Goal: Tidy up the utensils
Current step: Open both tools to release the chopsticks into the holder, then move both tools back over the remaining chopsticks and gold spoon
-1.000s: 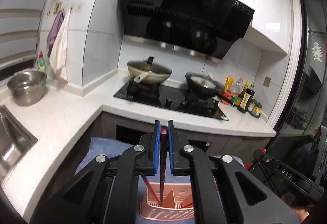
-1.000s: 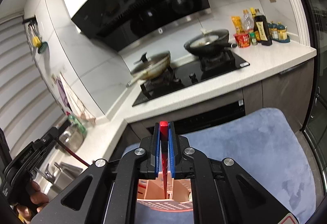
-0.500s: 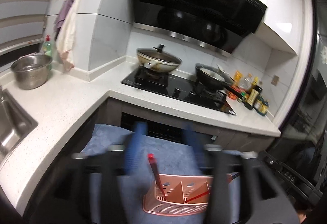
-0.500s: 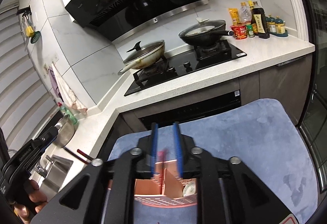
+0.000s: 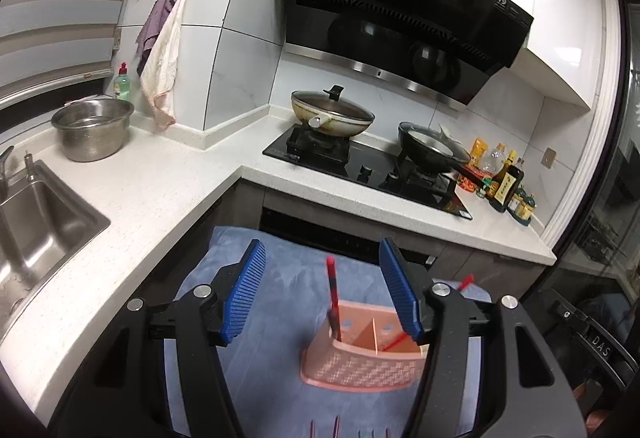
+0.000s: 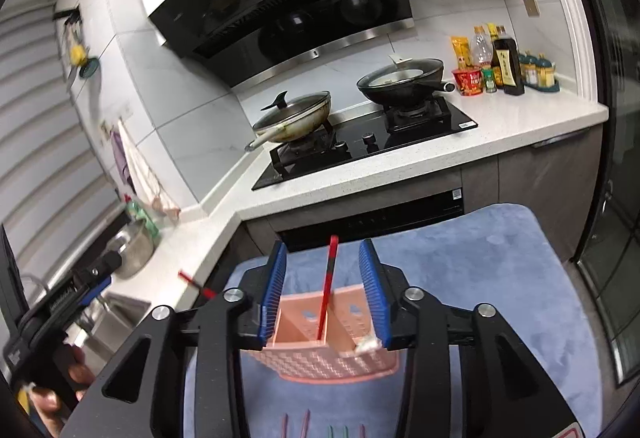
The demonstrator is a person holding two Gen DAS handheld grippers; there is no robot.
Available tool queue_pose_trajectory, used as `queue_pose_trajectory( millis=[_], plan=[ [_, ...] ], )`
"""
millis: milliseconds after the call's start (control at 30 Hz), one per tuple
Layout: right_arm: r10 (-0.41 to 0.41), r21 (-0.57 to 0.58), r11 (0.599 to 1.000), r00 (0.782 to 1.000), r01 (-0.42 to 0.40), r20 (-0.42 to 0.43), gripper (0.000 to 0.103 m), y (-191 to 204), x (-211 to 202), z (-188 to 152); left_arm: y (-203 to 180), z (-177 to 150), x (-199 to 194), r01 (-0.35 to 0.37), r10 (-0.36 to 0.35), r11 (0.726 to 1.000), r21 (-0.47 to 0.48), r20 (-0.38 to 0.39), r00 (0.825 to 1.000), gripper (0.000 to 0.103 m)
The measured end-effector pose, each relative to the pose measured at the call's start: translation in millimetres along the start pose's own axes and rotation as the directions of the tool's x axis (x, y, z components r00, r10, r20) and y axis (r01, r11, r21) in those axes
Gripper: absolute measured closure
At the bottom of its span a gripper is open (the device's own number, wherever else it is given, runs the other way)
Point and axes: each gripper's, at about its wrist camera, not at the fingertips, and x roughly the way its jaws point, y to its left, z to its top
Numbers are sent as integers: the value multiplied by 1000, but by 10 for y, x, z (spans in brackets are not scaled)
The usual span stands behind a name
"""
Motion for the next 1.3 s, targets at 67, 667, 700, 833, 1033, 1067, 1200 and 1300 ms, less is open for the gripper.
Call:
queue_pose_trajectory(
  millis=[67,667,700,833,1033,1067,1200,1300],
  plan=[
    [-12,-38,999,1000,12,-12,64,50,-107,-111,9,-130,-113,-10,11,1000,22,-17,1000,47],
    [-200,-171,972,949,161,-242,56,-33,-769,-1922,219,-1958,-608,-48,92,989,138,-332,939,47],
    [-209,-168,971,942,168,-264,56,-67,-783,-2039,227,-2041,-621,-48,94,989,139,-346,933,46],
    [-211,-138,975,917,174,-338,56,-165,-812,-2406,286,-2445,-682,-49,102,989,138,-407,908,47],
    [-235,-162,969,887,184,-398,56,-228,-811,-2794,346,-2819,-756,-52,120,986,158,-458,881,46],
    [-234,-159,970,882,184,-409,57,-243,-809,-2838,358,-2864,-764,-52,121,986,158,-467,876,46],
    [-224,-143,974,872,178,-435,60,-265,-795,-2947,385,-2992,-782,-53,122,987,154,-490,863,46],
    [-216,-144,975,871,169,-441,61,-260,-775,-2980,373,-3068,-811,-44,118,986,161,-493,862,47]
  ],
)
